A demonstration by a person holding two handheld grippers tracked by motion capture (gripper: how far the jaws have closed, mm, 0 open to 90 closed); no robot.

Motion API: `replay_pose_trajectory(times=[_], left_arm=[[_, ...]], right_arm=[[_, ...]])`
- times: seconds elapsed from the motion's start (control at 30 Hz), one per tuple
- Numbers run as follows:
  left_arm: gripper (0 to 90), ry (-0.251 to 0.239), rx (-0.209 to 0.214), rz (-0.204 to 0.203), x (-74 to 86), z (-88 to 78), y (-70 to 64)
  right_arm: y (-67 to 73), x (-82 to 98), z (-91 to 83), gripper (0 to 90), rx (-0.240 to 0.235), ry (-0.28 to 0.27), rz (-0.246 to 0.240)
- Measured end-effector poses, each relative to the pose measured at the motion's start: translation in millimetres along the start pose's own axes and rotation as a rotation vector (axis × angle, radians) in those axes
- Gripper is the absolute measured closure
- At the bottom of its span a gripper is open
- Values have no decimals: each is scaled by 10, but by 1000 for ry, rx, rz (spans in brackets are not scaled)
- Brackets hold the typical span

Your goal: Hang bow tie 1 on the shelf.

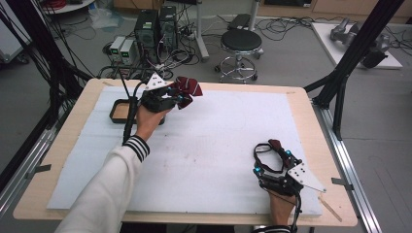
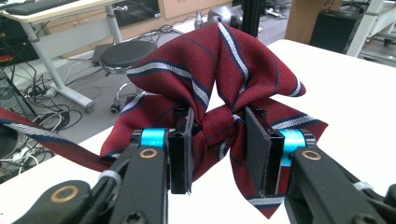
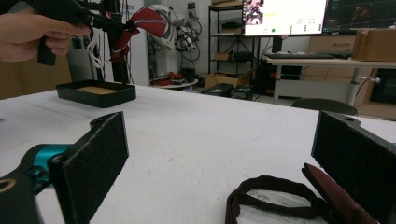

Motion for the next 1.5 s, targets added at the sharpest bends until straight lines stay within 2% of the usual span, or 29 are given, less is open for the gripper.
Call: replay_pose_trajectory(times=[0.1,0.17,0.23,0.33,0.67,0.87,1.03,1.23,1.5], left_arm=[[580,10,19,0,17,1,-3],[457,11,31,2,27,-3,-7],[379,-4,45,0,15,-11,-25],[320,-16,56,-2,-11,-27,-43],[209,-45,113,11,-59,-159,-167],[207,-83,144,22,-92,-340,-231],[207,-119,161,42,-106,-589,-272],[206,-155,169,53,-33,-916,-296],[202,-159,189,76,124,-1234,-335]], right_arm=[[-1,0,-1,30,1,0,0],[0,-1,0,29,-1,-1,0],[0,0,-1,29,2,1,-1],[2,-1,-1,29,0,-1,-1],[0,0,-1,29,1,1,-2],[2,-3,0,30,0,-3,-4],[4,-3,1,29,-1,-3,-6],[5,-3,-2,29,-1,-4,-7],[6,-3,0,30,1,-5,-10]])
Point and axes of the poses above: each handheld gripper's, and its own axes: z roughly forward along the jaws, x roughly out of its underside, y roughly to its left, the point moved 9 cm from there along z, roughly forward along the jaws, and after that the axes turned 2 degrees about -y, right-handed, at the moved point
